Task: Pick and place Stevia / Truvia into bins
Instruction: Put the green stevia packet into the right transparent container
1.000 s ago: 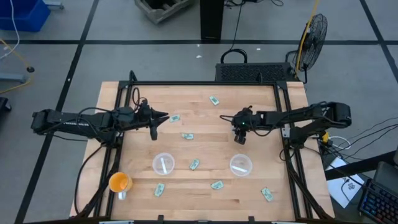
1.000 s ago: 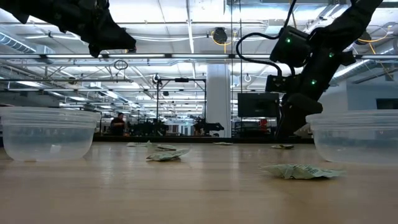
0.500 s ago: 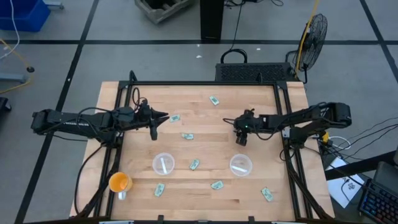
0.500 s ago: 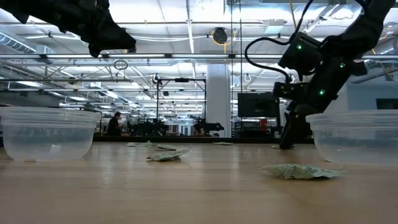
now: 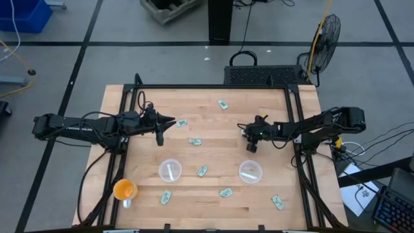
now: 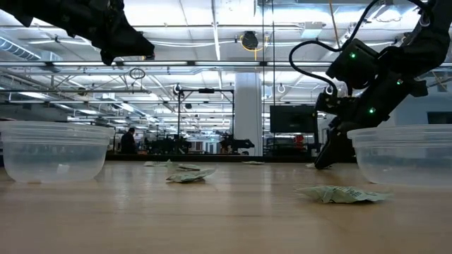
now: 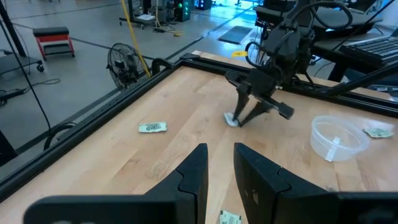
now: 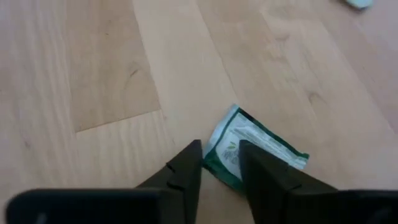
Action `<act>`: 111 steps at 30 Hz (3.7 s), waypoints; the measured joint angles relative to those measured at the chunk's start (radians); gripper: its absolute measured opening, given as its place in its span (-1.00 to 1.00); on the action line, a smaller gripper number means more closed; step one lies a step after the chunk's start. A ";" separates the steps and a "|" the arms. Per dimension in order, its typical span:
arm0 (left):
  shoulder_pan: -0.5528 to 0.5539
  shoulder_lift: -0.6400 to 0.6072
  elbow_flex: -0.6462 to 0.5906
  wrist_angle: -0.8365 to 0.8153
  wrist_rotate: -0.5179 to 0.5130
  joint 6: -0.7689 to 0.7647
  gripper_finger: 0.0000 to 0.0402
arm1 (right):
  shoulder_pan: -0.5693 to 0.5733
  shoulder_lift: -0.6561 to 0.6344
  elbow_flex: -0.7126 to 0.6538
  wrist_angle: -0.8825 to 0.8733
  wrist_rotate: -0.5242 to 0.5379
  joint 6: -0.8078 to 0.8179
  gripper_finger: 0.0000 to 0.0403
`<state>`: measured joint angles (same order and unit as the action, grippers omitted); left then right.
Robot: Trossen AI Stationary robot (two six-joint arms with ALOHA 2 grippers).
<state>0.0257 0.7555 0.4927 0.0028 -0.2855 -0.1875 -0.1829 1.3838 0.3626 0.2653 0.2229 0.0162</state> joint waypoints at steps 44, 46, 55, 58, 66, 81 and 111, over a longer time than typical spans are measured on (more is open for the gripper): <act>0.000 0.000 0.000 0.001 -0.002 0.062 -0.60 | 0.020 -0.054 0.000 -0.053 0.198 0.078 -0.14; 0.000 0.000 0.000 0.001 -0.002 0.062 -0.60 | 0.006 -0.047 0.000 -0.051 0.197 0.078 -0.15; 0.000 0.000 0.000 0.002 -0.002 0.082 -0.60 | -0.056 0.001 0.001 -0.043 0.193 0.031 -0.24; 0.000 0.000 0.000 0.002 -0.003 0.083 -0.60 | -0.062 0.016 0.002 -0.034 0.186 0.021 -0.27; 0.000 0.000 0.000 0.005 -0.003 0.084 -0.60 | -0.074 0.071 0.002 0.034 0.171 -0.008 -0.35; 0.000 0.000 0.000 0.007 -0.003 0.084 -0.60 | -0.111 0.119 0.001 0.117 0.167 0.024 -0.92; 0.000 0.000 0.000 0.000 -0.003 0.107 -0.60 | 0.421 -0.188 -0.001 0.407 -0.544 0.314 -1.00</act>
<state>0.0257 0.7552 0.4923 0.0029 -0.2887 -0.0807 0.2383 1.1960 0.3619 0.6725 -0.3209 0.3306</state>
